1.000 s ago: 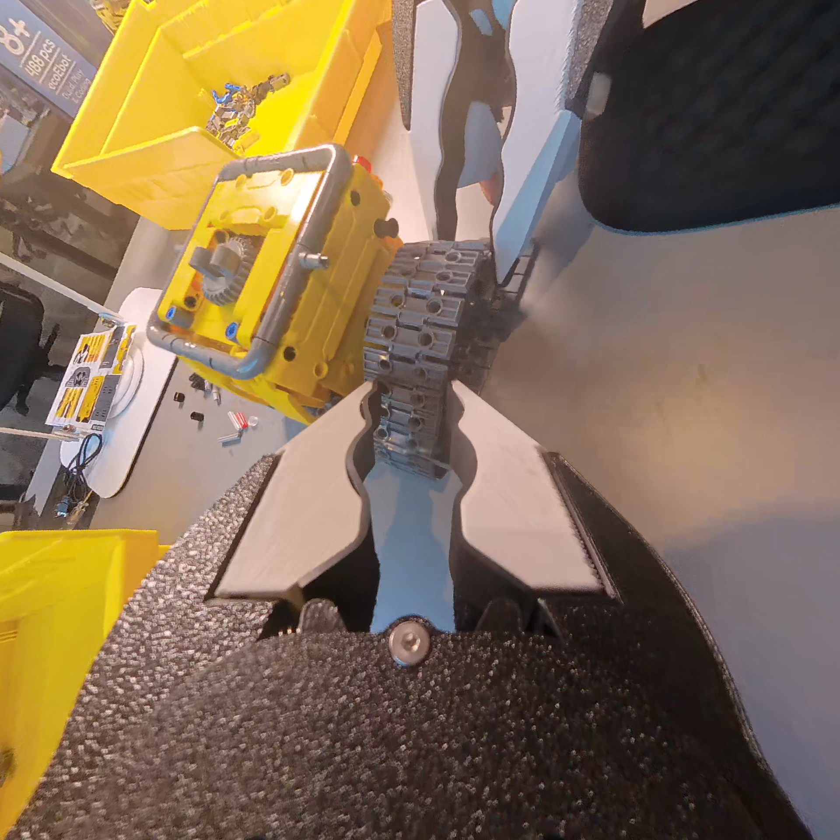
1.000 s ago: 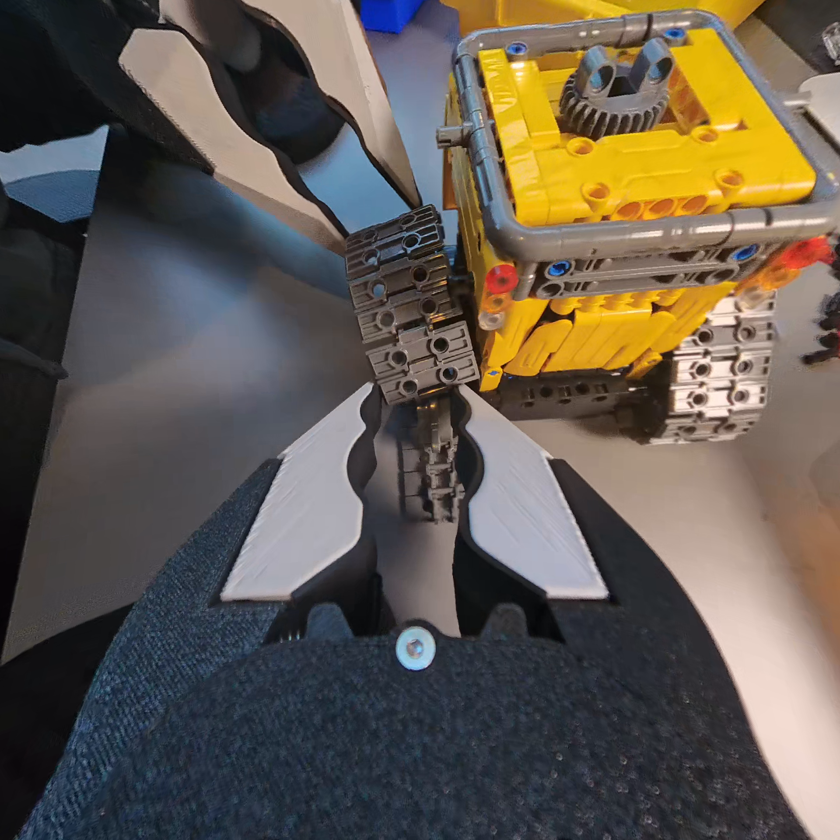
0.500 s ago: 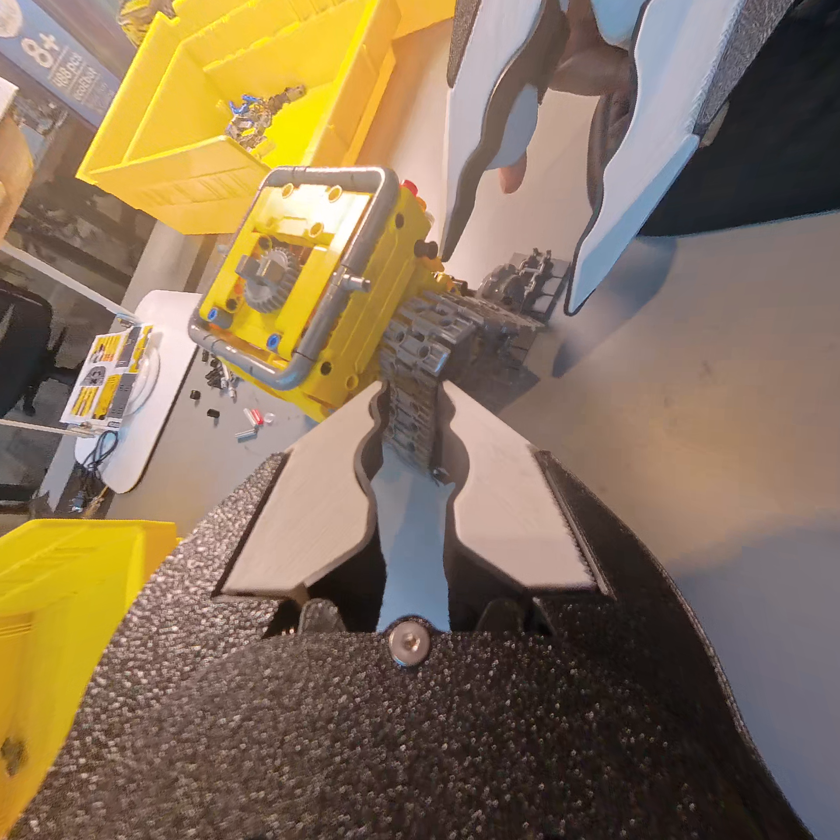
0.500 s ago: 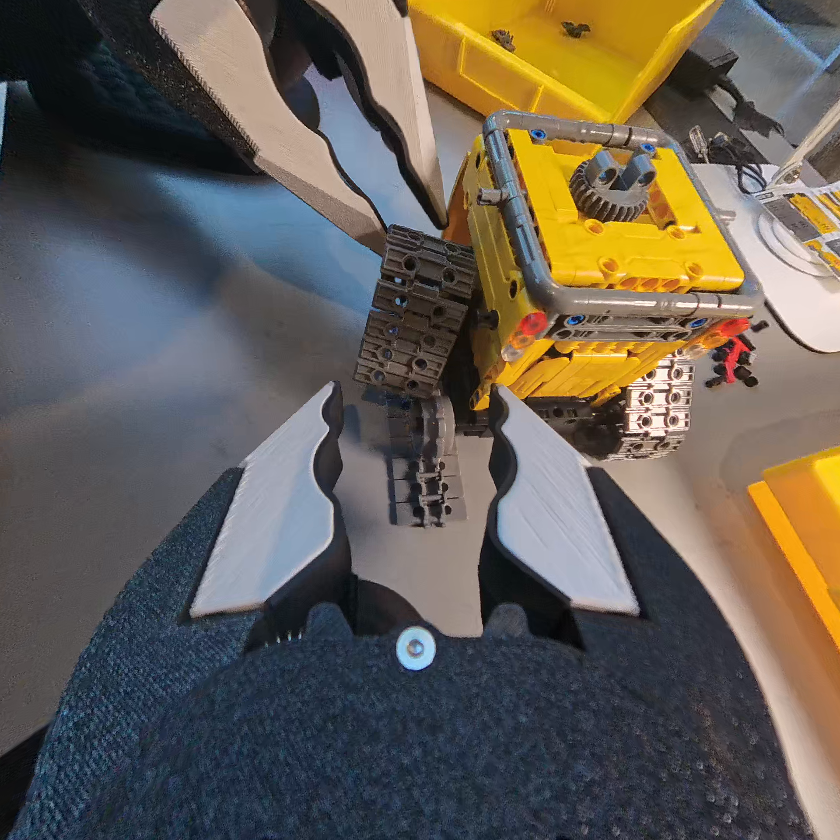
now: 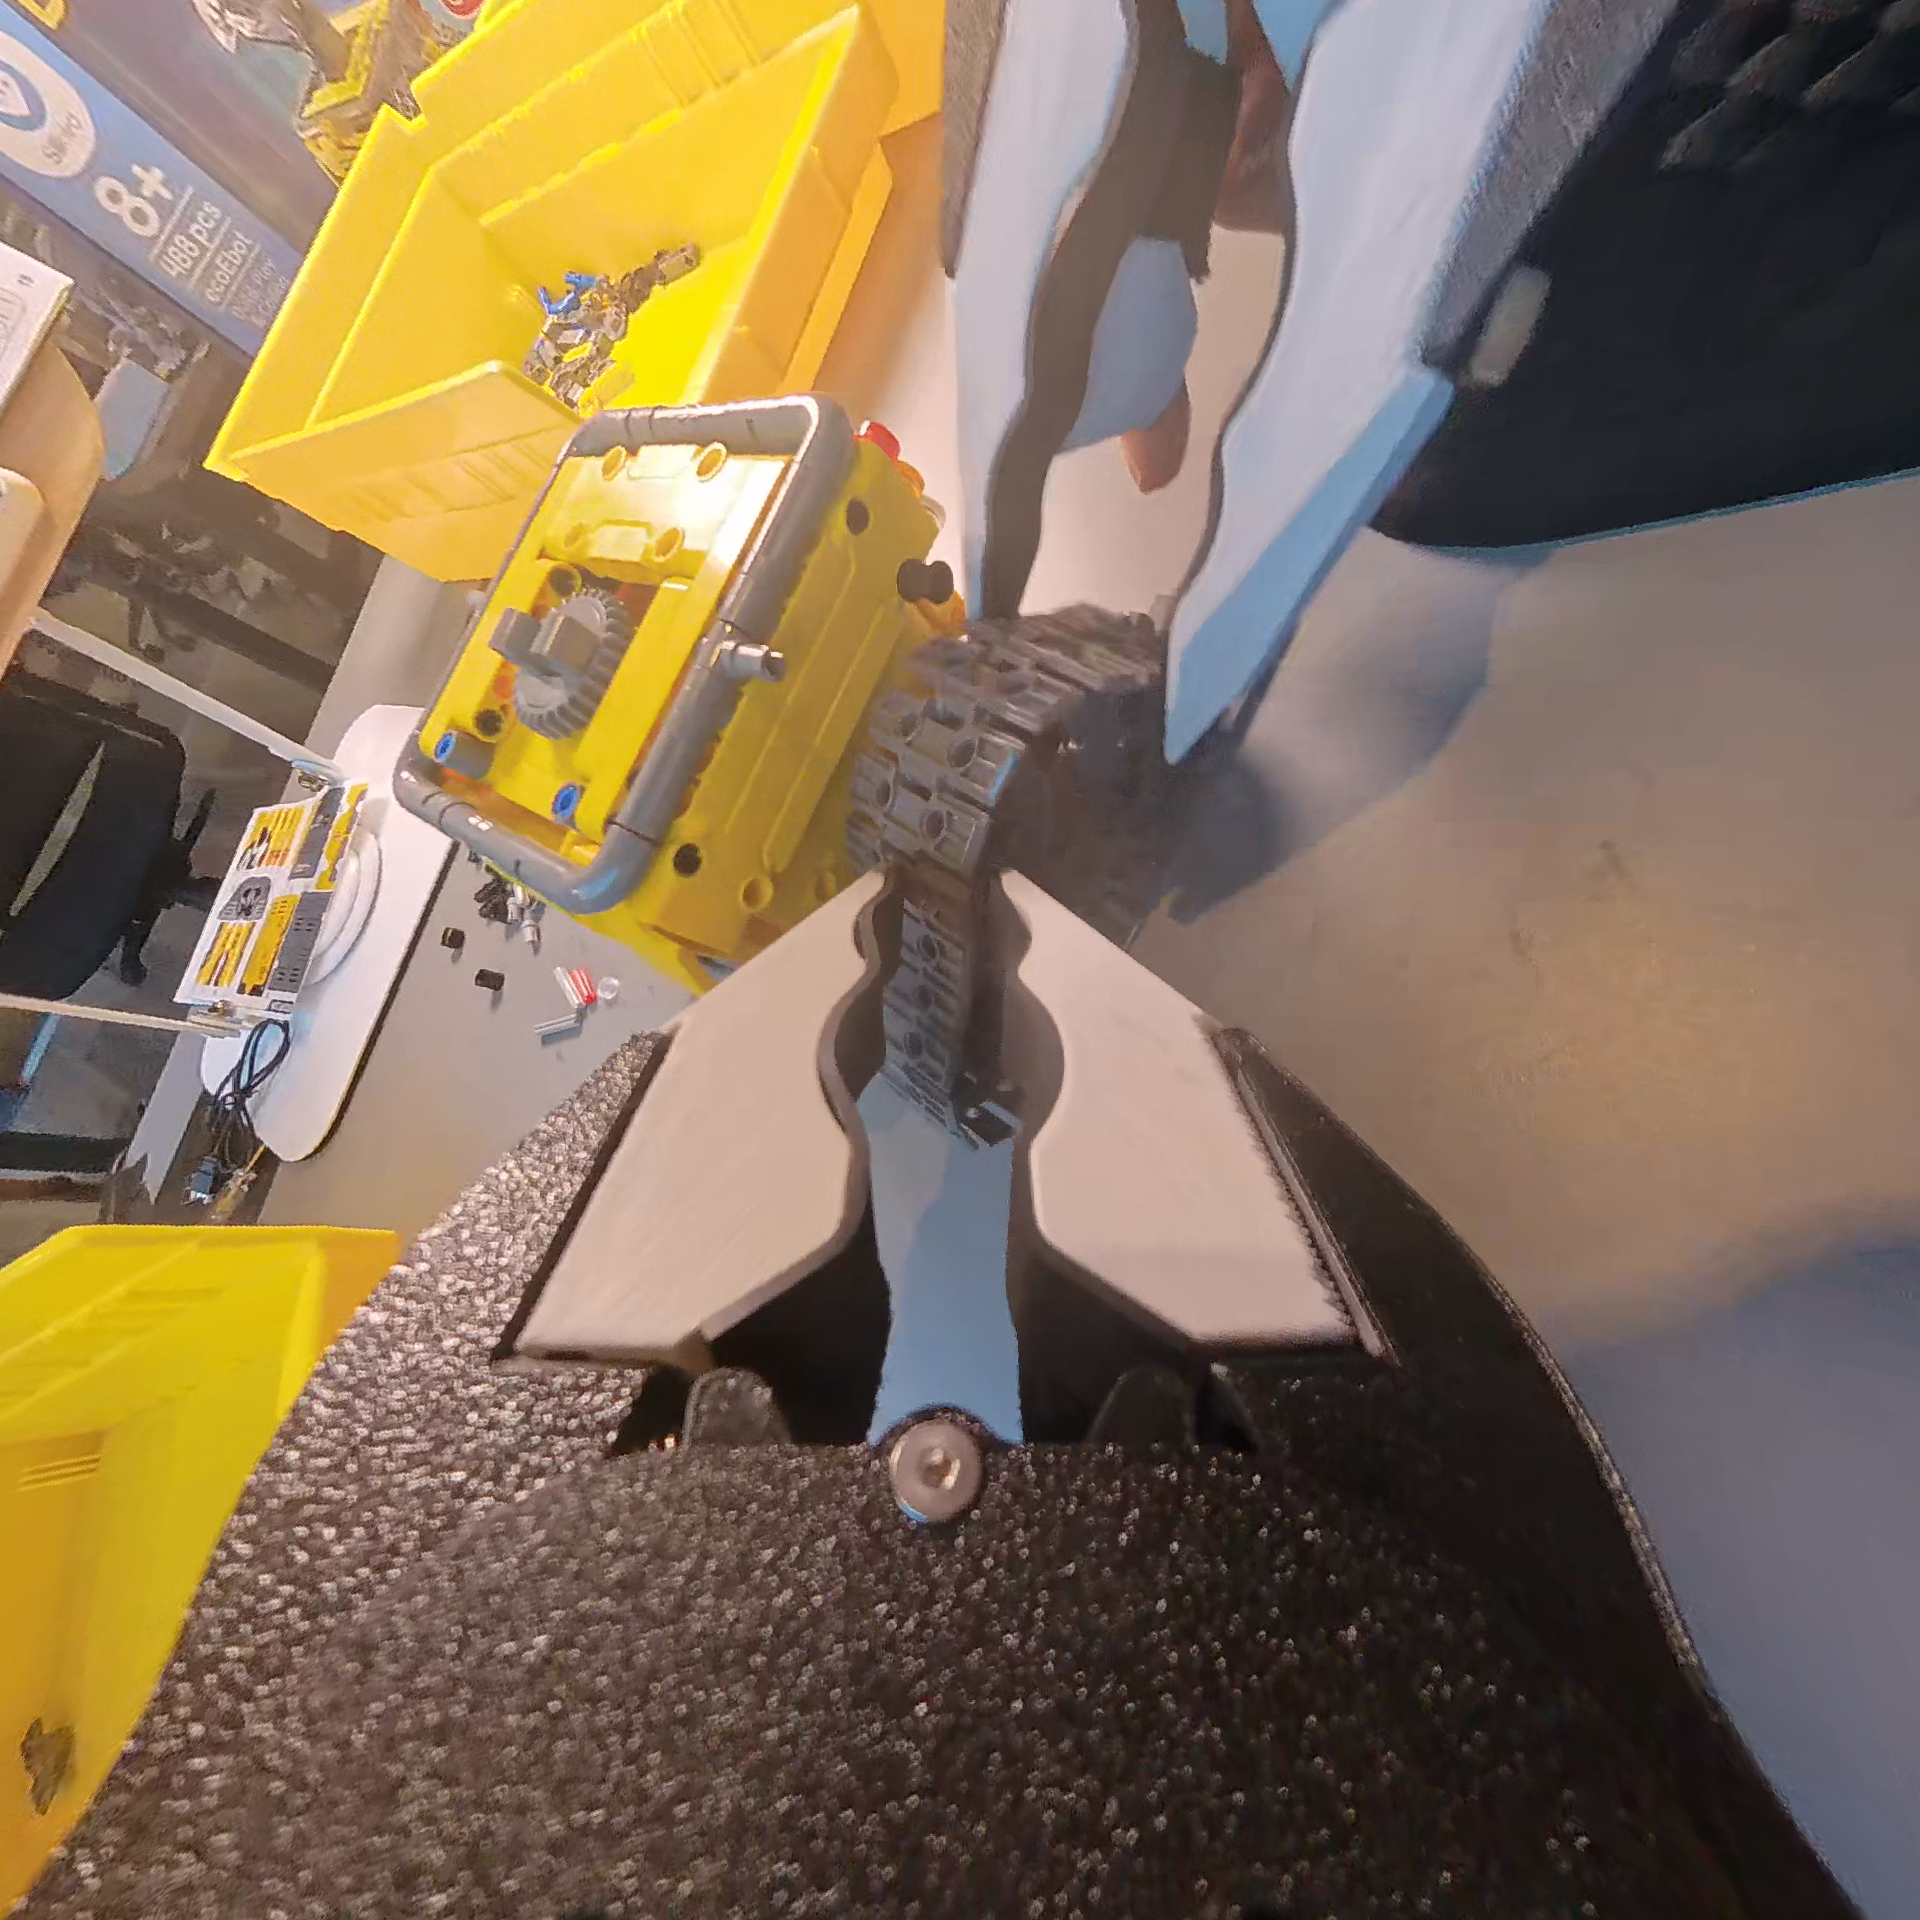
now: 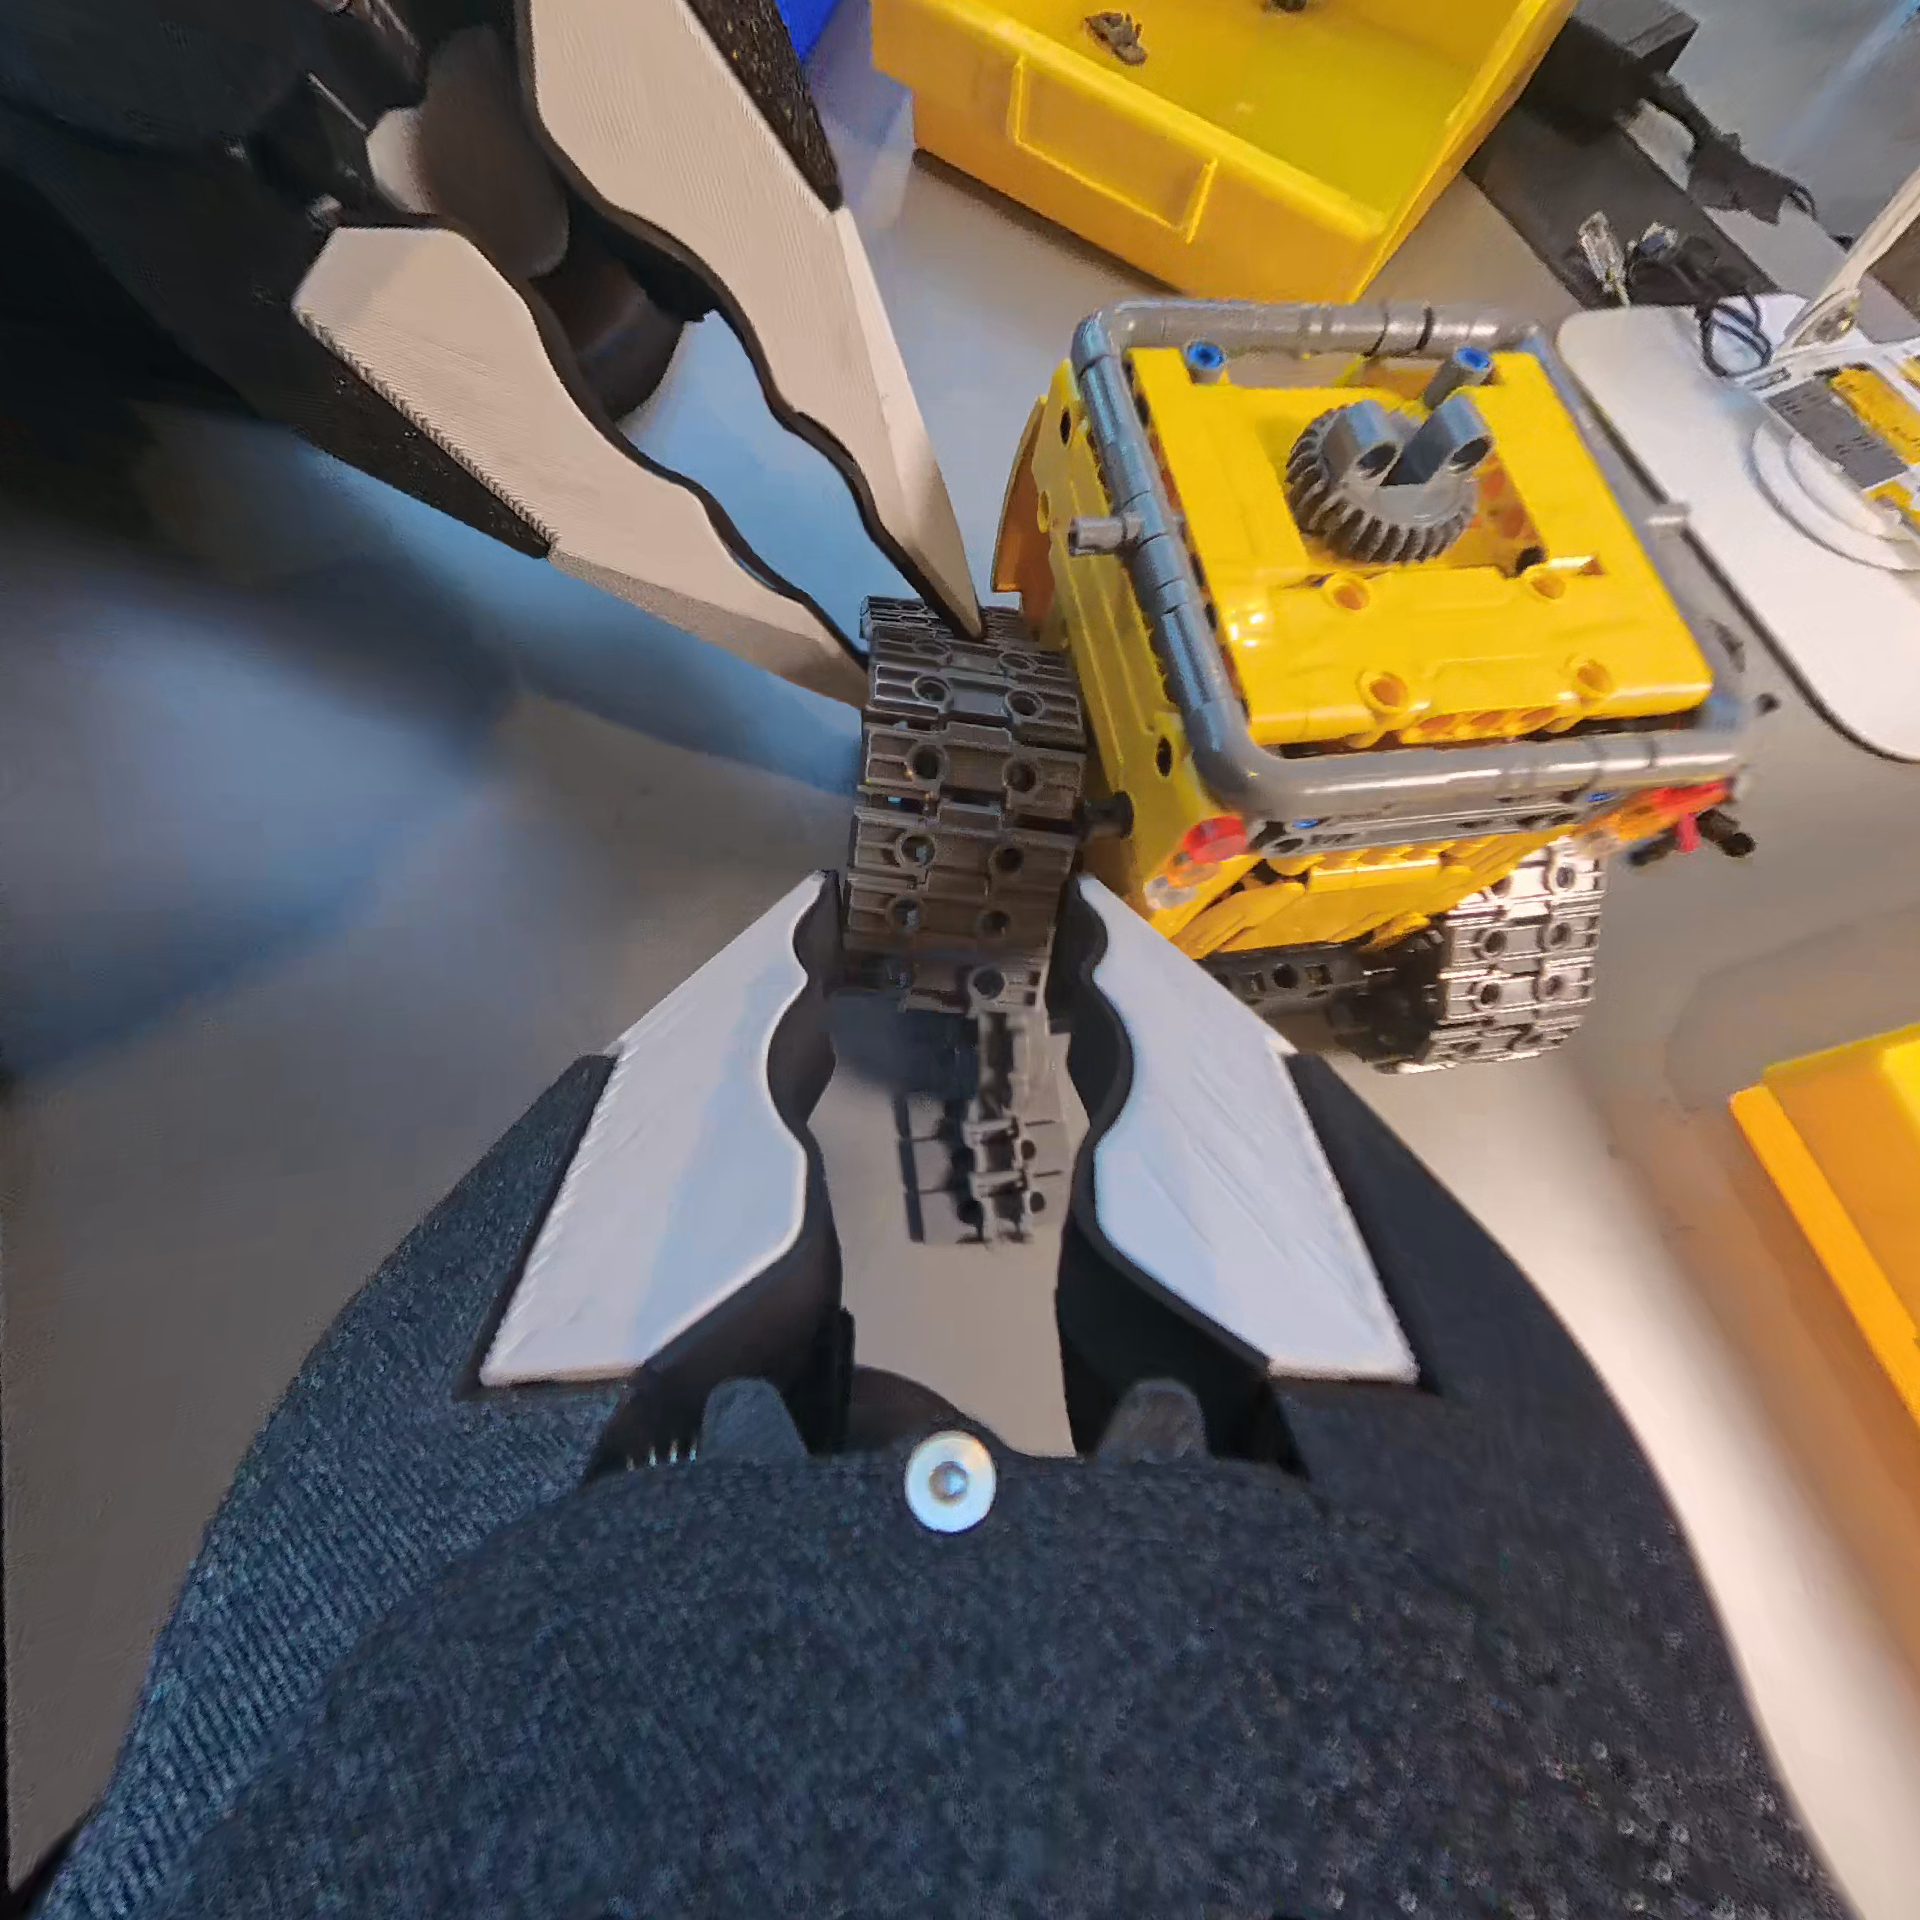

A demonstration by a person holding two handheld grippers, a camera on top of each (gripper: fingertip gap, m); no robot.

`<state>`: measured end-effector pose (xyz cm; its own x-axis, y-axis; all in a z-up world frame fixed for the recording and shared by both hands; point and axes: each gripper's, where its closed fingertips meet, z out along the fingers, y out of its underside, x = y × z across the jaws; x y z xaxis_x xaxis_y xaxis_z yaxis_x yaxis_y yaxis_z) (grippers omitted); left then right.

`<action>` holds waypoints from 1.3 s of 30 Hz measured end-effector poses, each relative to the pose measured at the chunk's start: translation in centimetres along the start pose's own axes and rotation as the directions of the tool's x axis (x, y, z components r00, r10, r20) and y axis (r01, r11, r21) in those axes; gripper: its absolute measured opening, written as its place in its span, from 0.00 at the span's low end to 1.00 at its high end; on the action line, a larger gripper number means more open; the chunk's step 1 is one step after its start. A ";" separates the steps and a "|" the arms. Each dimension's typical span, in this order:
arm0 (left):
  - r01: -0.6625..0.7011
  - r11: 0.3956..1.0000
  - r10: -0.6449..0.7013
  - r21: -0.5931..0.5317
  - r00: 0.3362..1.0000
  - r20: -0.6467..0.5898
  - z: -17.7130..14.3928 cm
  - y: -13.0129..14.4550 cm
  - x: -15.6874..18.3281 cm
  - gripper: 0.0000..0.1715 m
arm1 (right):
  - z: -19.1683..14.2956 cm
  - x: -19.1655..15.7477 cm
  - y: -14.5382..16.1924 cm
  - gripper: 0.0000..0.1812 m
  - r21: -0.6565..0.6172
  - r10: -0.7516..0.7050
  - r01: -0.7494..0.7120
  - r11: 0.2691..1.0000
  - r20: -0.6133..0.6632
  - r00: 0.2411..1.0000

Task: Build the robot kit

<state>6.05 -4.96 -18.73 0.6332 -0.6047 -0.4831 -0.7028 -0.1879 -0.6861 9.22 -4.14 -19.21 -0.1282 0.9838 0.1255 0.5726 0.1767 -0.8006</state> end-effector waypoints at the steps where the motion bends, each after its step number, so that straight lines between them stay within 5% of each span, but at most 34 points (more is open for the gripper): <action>1: -0.009 1.000 0.009 0.003 1.000 -0.006 0.0 0.0 0.1 0.10 | -0.5 0.3 -0.1 0.23 -0.014 -0.021 0.021 1.000 0.002 1.000; 8: -0.042 0.999 0.042 0.015 0.999 0.014 0.4 -0.3 0.2 0.09 | -1.8 1.8 2.1 0.22 -0.184 -0.138 0.140 0.973 0.027 0.990; 17: -0.083 0.997 0.083 0.013 0.996 -0.025 -0.4 -0.3 0.6 0.11 | -1.3 1.6 3.2 0.22 -0.093 -0.078 0.086 0.992 0.091 0.993; 23: 0.055 0.984 -0.045 0.167 0.997 -0.064 -4.3 -3.4 -3.6 0.14 | -1.9 1.7 3.6 0.22 -0.085 -0.067 0.077 0.993 0.116 0.991; 28: -0.065 0.990 0.087 0.128 0.981 -0.174 -3.0 -4.2 -4.9 0.27 | -2.2 1.8 4.1 0.22 -0.090 -0.079 0.092 0.992 0.145 0.986; 34: -0.292 0.956 0.284 0.006 0.924 -0.256 0.5 -3.1 -3.1 0.20 | -3.0 2.8 5.2 0.22 -0.106 -0.090 0.110 0.988 0.183 0.979; 39: -0.272 0.962 0.260 -0.001 0.922 -0.285 0.4 -3.2 -3.0 0.19 | -3.4 3.0 5.3 0.22 -0.074 -0.054 0.075 0.994 0.250 0.967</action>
<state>6.55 -2.25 -15.29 0.3090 -0.8275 -0.4687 -0.8488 -0.0177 -0.5284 14.61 -0.13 -21.06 -0.3578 0.9336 0.0180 0.6198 0.2518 -0.7432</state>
